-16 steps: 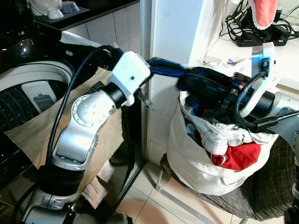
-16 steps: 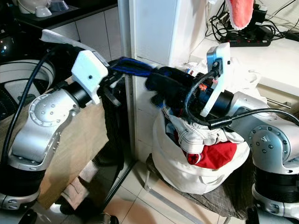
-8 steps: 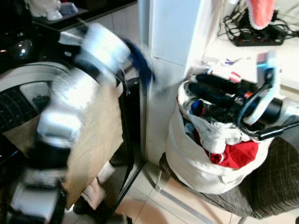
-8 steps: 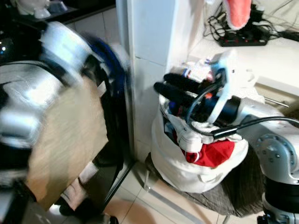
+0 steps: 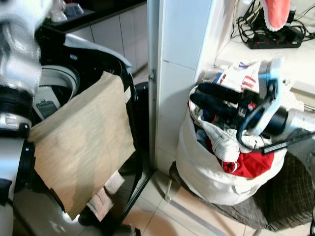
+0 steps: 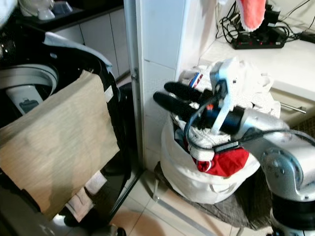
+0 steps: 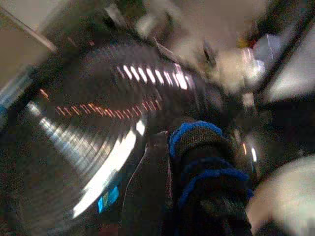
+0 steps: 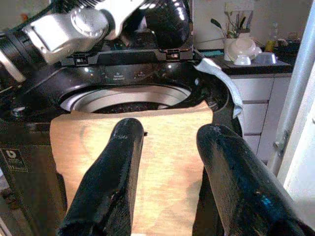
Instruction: Clothes washing
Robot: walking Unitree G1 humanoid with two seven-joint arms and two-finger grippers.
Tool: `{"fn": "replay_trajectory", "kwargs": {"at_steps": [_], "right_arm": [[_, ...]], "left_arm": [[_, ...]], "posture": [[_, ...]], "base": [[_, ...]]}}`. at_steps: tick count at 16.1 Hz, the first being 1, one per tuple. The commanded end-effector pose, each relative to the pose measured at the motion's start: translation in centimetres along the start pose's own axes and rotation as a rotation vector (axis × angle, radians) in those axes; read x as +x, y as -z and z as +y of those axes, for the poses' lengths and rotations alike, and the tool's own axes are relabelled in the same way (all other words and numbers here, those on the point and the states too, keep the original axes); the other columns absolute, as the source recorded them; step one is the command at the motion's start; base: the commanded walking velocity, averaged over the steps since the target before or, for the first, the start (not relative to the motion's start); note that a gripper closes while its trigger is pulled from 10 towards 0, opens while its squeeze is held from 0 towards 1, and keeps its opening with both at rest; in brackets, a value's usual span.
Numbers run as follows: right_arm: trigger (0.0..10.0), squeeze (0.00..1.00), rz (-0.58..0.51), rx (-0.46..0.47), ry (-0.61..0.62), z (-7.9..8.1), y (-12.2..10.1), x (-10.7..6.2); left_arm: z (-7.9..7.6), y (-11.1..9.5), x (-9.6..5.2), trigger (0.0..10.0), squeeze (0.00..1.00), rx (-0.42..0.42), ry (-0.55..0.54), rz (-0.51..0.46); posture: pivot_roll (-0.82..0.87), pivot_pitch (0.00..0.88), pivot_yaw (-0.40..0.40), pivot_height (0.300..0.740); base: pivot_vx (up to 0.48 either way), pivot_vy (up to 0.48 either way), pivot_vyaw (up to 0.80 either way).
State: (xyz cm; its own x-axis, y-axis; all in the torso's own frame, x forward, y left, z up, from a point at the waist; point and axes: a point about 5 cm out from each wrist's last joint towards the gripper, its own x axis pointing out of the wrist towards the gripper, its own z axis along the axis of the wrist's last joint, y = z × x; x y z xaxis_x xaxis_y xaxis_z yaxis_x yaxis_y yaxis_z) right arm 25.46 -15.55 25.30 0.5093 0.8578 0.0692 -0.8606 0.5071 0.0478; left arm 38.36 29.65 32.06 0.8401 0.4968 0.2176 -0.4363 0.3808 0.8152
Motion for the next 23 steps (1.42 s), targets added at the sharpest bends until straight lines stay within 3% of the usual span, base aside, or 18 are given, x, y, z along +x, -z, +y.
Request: {"fn": "replay_trajectory", "kwargs": {"at_steps": [1, 2, 4, 5, 6, 10, 19, 21, 23], "right_arm": [[10.0, 0.0, -0.003, -0.011, -0.004, 0.3, -0.3, -0.1], [10.0, 0.0, 0.001, -0.006, 0.001, 0.3, -0.2, -0.2], [10.0, 0.0, 0.005, -0.005, 0.0, 0.4, -0.2, -0.2], [10.0, 0.0, 0.005, -0.005, 0.0, 0.4, -0.2, -0.2], [10.0, 0.0, 0.006, -0.004, 0.0, 0.4, -0.2, -0.2], [10.0, 0.0, 0.007, -0.001, 0.001, 0.3, -0.1, -0.1], [10.0, 0.0, 0.011, 0.006, -0.007, 0.3, 0.0, -0.1], [10.0, 0.0, 0.018, 0.009, -0.009, 0.3, 0.1, -0.1], [10.0, 0.0, 0.021, 0.009, -0.01, 0.4, 0.1, -0.1]], "left_arm": [[1.2, 0.1, 0.3, 3.2, 0.0, 0.069, -0.059, 0.007], [1.0, 0.3, 0.5, 10.0, 0.0, 0.089, -0.056, 0.031], [0.6, 0.8, 0.7, 10.0, 0.0, 0.016, -0.018, 0.077], [0.5, 1.0, 0.8, 10.0, 1.0, -0.021, -0.007, 0.082], [0.4, 1.2, 0.8, 10.0, 1.0, -0.067, 0.014, 0.083], [0.6, 2.5, 1.2, 10.0, 1.0, -0.077, 0.024, 0.105], [0.5, 3.3, 1.4, 10.0, 1.0, -0.098, 0.046, 0.101], [-1.5, 4.5, 0.9, 10.0, 1.0, -0.068, 0.218, 0.163], [-2.8, 4.9, 0.6, 10.0, 1.0, -0.145, 0.28, 0.192]], "posture": [[-0.04, 0.0, 0.049, 0.74], [-0.04, 0.0, 0.05, 0.74], [-0.04, 0.0, 0.05, 0.74], [-0.04, 0.0, 0.05, 0.74], [-0.04, 0.0, 0.048, 0.74], [-0.04, 0.0, 0.049, 0.74], [-0.03, 0.0, 0.047, 0.74], [-0.03, 0.0, 0.05, 0.74], [-0.03, 0.0, 0.051, 0.74]], "base": [[0.0, 0.0, 0.0], [0.0, 0.0, 0.0], [0.0, 0.0, 0.0], [0.0, 0.0, 0.0], [0.0, 0.0, 0.0], [0.0, 0.0, 0.0], [0.0, 0.0, 0.0], [0.0, 0.0, 0.0], [0.0, 0.0, 0.0]]}}
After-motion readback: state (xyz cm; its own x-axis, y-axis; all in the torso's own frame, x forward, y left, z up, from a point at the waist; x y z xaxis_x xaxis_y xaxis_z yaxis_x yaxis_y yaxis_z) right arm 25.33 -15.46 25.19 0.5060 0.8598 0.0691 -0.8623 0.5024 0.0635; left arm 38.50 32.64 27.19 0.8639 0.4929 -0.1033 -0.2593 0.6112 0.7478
